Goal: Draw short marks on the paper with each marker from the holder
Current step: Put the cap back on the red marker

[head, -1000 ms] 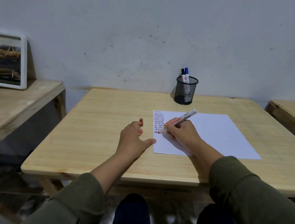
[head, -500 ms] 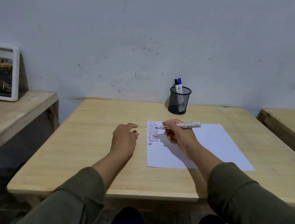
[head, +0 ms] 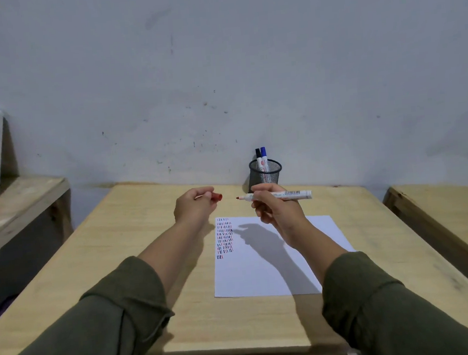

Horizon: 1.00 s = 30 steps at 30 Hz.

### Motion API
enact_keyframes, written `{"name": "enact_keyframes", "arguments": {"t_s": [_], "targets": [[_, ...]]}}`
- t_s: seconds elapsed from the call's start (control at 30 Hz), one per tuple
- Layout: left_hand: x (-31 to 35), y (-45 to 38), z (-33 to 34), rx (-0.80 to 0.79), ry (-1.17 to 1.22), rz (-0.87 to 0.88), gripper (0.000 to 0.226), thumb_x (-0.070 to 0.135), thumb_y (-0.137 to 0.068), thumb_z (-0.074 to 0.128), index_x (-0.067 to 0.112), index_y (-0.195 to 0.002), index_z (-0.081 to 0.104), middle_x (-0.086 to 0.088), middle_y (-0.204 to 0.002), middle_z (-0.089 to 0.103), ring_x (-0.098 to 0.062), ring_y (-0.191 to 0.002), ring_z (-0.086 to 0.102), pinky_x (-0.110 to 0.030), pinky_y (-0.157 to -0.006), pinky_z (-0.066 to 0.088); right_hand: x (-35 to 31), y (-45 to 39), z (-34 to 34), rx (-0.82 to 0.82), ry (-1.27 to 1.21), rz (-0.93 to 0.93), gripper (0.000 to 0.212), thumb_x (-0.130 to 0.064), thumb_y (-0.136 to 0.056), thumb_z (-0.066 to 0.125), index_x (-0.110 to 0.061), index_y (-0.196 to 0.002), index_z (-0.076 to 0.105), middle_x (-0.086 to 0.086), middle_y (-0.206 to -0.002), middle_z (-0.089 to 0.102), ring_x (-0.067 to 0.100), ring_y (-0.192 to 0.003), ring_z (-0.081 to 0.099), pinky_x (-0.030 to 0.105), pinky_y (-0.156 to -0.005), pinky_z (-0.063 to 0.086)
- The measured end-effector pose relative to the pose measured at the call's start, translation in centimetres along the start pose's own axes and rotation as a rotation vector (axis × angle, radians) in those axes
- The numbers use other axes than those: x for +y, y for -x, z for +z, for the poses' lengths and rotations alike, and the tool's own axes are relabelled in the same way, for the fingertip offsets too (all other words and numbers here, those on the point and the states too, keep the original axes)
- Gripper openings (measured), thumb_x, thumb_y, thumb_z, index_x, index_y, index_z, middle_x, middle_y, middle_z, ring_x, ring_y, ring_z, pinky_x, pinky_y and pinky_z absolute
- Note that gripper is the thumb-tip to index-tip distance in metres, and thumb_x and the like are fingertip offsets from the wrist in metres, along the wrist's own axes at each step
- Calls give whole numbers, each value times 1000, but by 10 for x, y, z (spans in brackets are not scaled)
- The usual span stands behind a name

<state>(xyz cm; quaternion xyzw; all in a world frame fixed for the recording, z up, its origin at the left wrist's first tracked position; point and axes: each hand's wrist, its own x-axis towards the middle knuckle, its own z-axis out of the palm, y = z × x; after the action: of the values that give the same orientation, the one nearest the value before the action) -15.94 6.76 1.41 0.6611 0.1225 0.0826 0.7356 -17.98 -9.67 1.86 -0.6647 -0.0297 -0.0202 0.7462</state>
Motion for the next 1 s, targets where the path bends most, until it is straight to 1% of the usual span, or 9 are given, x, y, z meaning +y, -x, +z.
{"name": "enact_keyframes", "arguments": {"t_s": [0.07,0.17,0.37,0.43,0.53,0.6,0.77,0.9,1.0], "targets": [[5,-1,10,-30,70,-37,20,2,-92,48,1,-107,63,-8,-85,65,-19,-92,62,-22,-82,52,-7,-2,-1,-4,-7,-17,10,-4,-86,57,-13,-86,62,10,-69,57,14,-50,48,23,-48,33],[13,4,21,-77,148,-63,22,1,-93,47,-3,-110,61,-14,-93,63,-20,-94,61,-22,-82,51,-16,-5,-3,-3,-17,-40,11,-3,-87,57,-13,-82,61,8,-66,57,14,-49,48,22,-47,33],[20,5,35,-111,162,-56,13,4,-91,51,4,-97,63,-18,-105,65,-22,-99,63,-23,-85,49,-27,-7,-5,-15,-24,-80,15,-3,-88,55,-11,-78,61,6,-61,55,12,-45,47,19,-41,33],[23,7,39,-124,164,-51,14,4,-91,51,4,-98,63,-18,-105,65,-21,-98,63,-23,-87,49,-30,-8,-5,-17,-19,-80,15,-3,-88,55,-11,-77,60,7,-63,55,12,-45,47,19,-42,33],[26,9,42,-168,155,-47,14,5,-91,53,2,-100,63,-15,-101,67,-17,-89,66,-19,-82,54,-34,-9,-7,-28,10,-84,14,-4,-87,57,-12,-76,61,7,-64,56,14,-49,47,19,-43,33],[27,8,43,-211,167,-63,9,7,-90,55,5,-91,63,-12,-91,68,-11,-78,66,-13,-74,56,-37,-10,-9,-40,43,-91,11,-4,-85,59,-12,-77,61,7,-64,56,15,-50,47,20,-43,34],[33,5,41,-257,213,-103,6,4,-86,61,6,-81,63,-11,-81,68,-4,-58,67,-14,-67,57,-43,-13,-11,-70,60,-95,16,-3,-87,56,-10,-74,59,8,-64,56,14,-48,48,20,-45,34],[35,9,45,-220,207,-17,7,3,-85,61,7,-79,61,-11,-78,67,-10,-65,66,-12,-64,56,-44,-17,-10,-58,-27,-63,19,-5,-87,57,-10,-69,57,5,-58,56,12,-47,48,19,-45,35],[32,9,50,-185,178,58,7,6,-85,63,9,-79,62,-15,-85,69,-15,-73,67,-19,-74,58,-37,-18,-6,-10,-254,-1,17,-6,-90,54,-8,-72,56,3,-52,57,10,-46,50,16,-42,38]]}}
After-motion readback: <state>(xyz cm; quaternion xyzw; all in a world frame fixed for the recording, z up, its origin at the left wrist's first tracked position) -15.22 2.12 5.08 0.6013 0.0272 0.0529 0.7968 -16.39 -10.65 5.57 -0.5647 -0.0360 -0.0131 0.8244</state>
